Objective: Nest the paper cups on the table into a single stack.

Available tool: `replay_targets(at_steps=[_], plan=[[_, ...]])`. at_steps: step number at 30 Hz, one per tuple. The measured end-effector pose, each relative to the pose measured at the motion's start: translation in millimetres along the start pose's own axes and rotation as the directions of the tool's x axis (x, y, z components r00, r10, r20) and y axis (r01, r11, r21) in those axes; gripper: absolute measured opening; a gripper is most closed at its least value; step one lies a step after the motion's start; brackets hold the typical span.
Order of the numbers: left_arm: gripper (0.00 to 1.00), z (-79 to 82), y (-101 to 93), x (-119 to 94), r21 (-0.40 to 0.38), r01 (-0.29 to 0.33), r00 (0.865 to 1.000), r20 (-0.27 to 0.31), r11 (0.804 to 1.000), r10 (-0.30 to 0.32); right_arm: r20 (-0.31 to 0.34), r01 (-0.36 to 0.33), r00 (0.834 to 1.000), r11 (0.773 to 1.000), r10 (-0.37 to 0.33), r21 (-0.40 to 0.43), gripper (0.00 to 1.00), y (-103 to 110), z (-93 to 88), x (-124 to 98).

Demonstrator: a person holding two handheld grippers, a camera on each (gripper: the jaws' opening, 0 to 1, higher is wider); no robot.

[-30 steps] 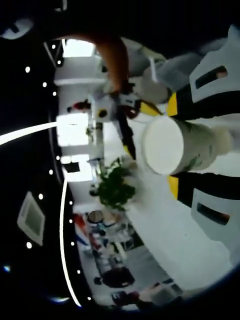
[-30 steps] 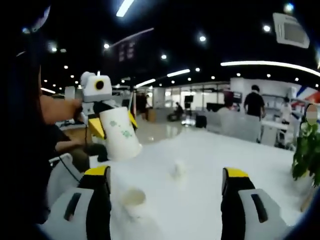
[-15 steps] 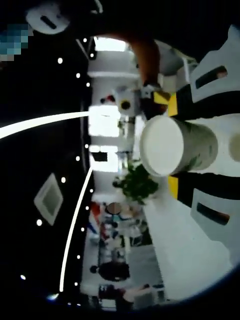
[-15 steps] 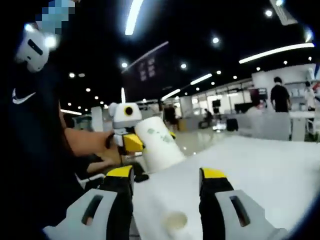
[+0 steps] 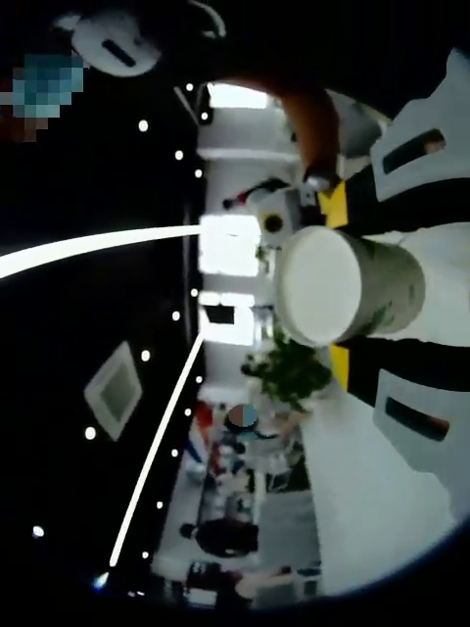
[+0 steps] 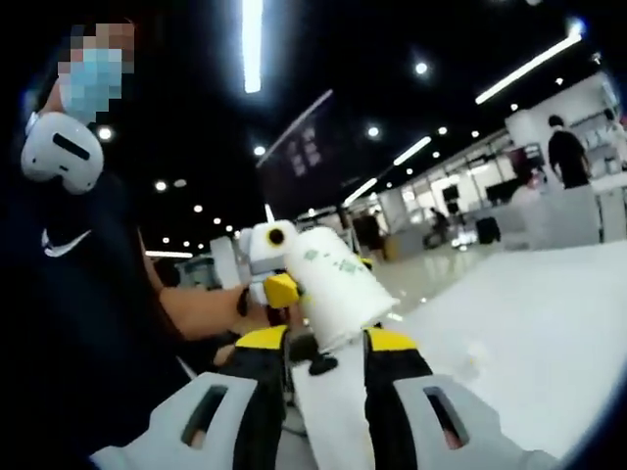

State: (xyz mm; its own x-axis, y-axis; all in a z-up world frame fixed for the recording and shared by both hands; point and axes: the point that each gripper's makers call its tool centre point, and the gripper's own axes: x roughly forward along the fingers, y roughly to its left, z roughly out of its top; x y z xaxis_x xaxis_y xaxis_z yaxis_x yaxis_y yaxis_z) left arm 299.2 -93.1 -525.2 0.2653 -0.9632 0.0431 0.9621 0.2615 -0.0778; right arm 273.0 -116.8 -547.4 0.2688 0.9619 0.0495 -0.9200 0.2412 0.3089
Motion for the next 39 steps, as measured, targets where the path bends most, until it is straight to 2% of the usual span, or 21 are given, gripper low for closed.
replay_targets(at_steps=[2,9,16,20,24,28,31,33,34,36,37,39], plan=[[0.39,-7.4,-1.9,-1,-0.021,0.016,1.000,-0.026,1.000,-0.017,0.013,-0.021,1.000,1.000,0.021,0.007,0.24,3,5.6,1],[0.39,-19.9,-13.9,-7,-0.016,0.086,0.992,-0.093,0.996,-0.087,0.030,-0.098,0.995,0.994,0.097,0.040,0.09,15,13.5,0],[0.39,-23.6,-21.2,-7,-0.035,0.120,0.987,-0.106,0.992,-0.123,-0.003,-0.157,0.988,0.987,0.157,0.043,0.02,29,10.9,5],[0.38,-28.5,-20.7,-7,-0.043,0.114,0.984,-0.131,0.993,-0.119,-0.027,-0.197,0.980,0.980,0.198,0.038,0.00,40,13.0,6],[0.39,-27.4,-24.4,-8,-0.036,0.122,0.983,-0.136,0.992,-0.126,-0.058,-0.197,0.979,0.980,0.198,0.022,0.00,44,15.6,8],[0.47,-30.5,-16.1,-11,-0.020,0.082,0.984,-0.160,0.996,-0.084,-0.080,-0.198,0.977,0.980,0.198,0.010,0.00,47,21.5,8],[0.61,-31.9,-5.7,-14,-0.012,0.030,0.985,-0.168,0.999,-0.032,-0.129,-0.172,0.978,0.984,0.165,-0.049,0.00,44,23.9,8],[0.70,-36.1,6.8,-19,0.017,-0.028,0.983,-0.179,0.999,0.031,-0.164,-0.154,0.976,0.985,0.140,-0.078,0.00,41,26.5,8],[0.75,-41.5,16.6,-23,0.043,-0.075,0.976,-0.201,0.996,0.082,-0.207,-0.134,0.972,0.987,0.113,-0.091,0.00,36,24.8,7],[0.86,-47.6,26.8,-28,0.047,-0.128,0.967,-0.216,0.991,0.135,-0.283,-0.094,0.957,0.990,0.062,-0.102,0.00,27,19.5,5],[0.90,-50.3,32.0,-31,0.045,-0.152,0.962,-0.221,0.987,0.159,-0.331,-0.078,0.943,0.990,0.035,-0.119,0.00,23,17.2,5],[0.98,-55.3,45.7,-41,0.062,-0.214,0.949,-0.223,0.975,0.222,-0.384,-0.074,0.923,0.988,0.017,-0.134,0.00,22,16.9,4]])
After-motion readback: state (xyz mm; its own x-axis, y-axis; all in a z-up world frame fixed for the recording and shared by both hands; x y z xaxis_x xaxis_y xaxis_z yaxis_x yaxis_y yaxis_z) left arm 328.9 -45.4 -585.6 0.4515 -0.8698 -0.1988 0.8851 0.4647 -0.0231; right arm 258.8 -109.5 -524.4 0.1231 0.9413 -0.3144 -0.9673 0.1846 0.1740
